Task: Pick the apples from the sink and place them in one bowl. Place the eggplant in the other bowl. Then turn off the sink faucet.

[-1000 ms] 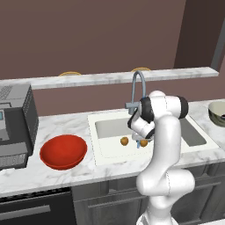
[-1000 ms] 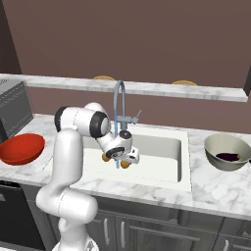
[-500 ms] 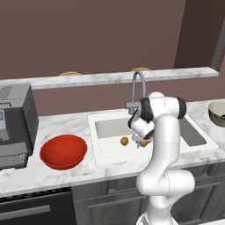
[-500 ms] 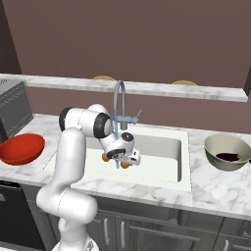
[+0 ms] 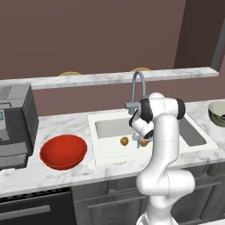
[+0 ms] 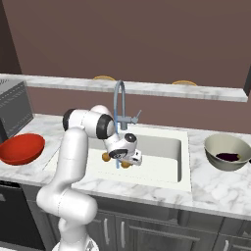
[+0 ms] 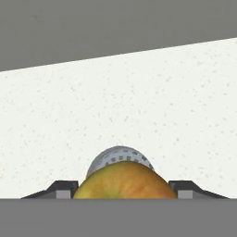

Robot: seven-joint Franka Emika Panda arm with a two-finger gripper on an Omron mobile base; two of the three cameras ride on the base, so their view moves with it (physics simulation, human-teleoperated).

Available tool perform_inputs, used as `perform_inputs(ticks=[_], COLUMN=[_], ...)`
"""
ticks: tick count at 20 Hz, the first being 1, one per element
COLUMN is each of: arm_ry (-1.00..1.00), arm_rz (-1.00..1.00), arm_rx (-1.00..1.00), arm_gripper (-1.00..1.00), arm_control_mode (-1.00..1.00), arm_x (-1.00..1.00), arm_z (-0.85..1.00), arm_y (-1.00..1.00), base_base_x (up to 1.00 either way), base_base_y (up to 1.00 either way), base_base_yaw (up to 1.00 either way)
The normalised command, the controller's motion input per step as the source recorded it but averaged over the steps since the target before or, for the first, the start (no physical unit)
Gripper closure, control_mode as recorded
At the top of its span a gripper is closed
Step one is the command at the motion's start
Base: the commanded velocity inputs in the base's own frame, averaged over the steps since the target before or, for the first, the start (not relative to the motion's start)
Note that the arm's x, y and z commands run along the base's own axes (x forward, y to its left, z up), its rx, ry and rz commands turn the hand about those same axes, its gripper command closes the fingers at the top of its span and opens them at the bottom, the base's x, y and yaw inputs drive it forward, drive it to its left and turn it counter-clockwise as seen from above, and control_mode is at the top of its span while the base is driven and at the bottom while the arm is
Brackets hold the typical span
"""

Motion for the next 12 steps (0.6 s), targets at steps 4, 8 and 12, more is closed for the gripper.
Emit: perform_inputs(ticks=[4, 8, 12], arm_ry=[0.03, 0.00, -0.02], arm_rz=[0.00, 0.00, 0.00], arm_rx=[0.00, 0.00, 0.00], arm_gripper=[1.00, 1.00, 1.00], arm_control_mode=[-1.00, -1.00, -1.00], arm_x=[0.00, -0.15, -0.30], arm_z=[-0.15, 0.04, 0.37], arm_y=[0.04, 0.01, 0.01], base_base_x=[0.00, 0.00, 0.00], base_base_y=[0.00, 0.00, 0.00], base_base_yaw=[0.00, 0.00, 0.00])
